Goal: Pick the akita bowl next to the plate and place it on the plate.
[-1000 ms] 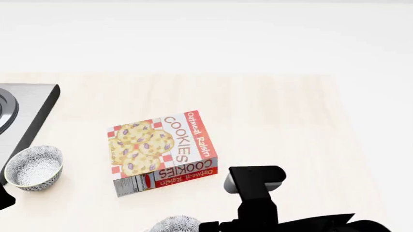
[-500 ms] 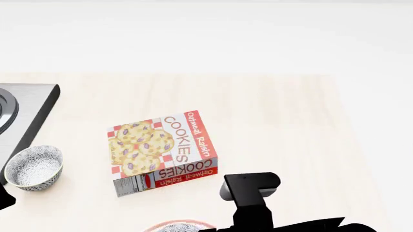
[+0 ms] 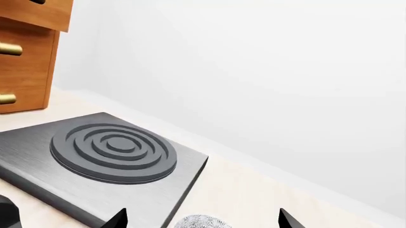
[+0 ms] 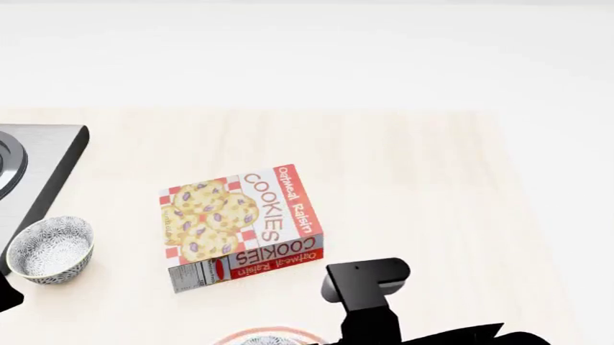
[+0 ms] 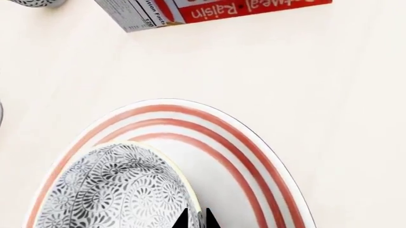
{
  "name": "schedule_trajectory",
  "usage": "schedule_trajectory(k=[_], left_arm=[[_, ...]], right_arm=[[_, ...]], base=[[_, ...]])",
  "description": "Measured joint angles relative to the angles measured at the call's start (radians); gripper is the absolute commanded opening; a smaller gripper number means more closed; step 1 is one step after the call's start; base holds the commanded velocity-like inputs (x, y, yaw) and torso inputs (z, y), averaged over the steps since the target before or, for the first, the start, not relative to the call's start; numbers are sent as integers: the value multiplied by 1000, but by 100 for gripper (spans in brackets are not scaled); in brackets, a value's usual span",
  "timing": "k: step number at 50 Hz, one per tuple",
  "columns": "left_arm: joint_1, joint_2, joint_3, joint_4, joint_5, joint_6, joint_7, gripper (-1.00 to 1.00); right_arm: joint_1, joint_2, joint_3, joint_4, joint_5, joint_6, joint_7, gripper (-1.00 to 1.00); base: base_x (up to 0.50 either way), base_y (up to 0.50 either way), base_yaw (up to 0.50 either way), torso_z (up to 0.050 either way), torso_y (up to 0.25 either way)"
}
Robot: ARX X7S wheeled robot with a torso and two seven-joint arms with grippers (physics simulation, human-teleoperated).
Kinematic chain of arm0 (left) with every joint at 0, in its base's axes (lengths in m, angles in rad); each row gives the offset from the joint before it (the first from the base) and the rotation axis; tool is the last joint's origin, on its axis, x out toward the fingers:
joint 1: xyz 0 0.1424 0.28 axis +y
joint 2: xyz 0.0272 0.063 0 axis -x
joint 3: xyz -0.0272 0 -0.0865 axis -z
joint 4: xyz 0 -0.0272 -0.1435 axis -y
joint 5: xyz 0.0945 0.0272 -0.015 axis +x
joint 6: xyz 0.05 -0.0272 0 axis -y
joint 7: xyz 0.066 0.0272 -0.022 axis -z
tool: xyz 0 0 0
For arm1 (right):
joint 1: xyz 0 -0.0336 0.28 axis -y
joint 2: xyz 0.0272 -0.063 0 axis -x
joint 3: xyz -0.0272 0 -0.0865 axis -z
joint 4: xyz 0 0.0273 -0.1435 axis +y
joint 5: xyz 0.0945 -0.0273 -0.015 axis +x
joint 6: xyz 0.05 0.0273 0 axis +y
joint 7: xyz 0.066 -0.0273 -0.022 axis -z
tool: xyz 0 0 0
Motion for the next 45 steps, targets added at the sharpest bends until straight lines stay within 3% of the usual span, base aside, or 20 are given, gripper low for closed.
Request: schedule_trajectory(k=[1,2,18,45], left_arm=[[0,0,0,-1,0,1,0,100],[0,0,0,-1,0,1,0,100],[0,-3,3,-3,-2,5,-1,100],[0,-6,9,-4,-6,7,-7,100]], right_arm=[[0,1,-3,-1,-1,-2,-3,-100],[1,2,-5,-1,-3,-5,-5,100],[15,24,29,-77,61,28,44,100],[56,91,168,-317,265,96,274,100]], base=[[0,0,0,0,0],[0,0,0,0,0],[0,0,0,0,0],[0,0,0,0,0]])
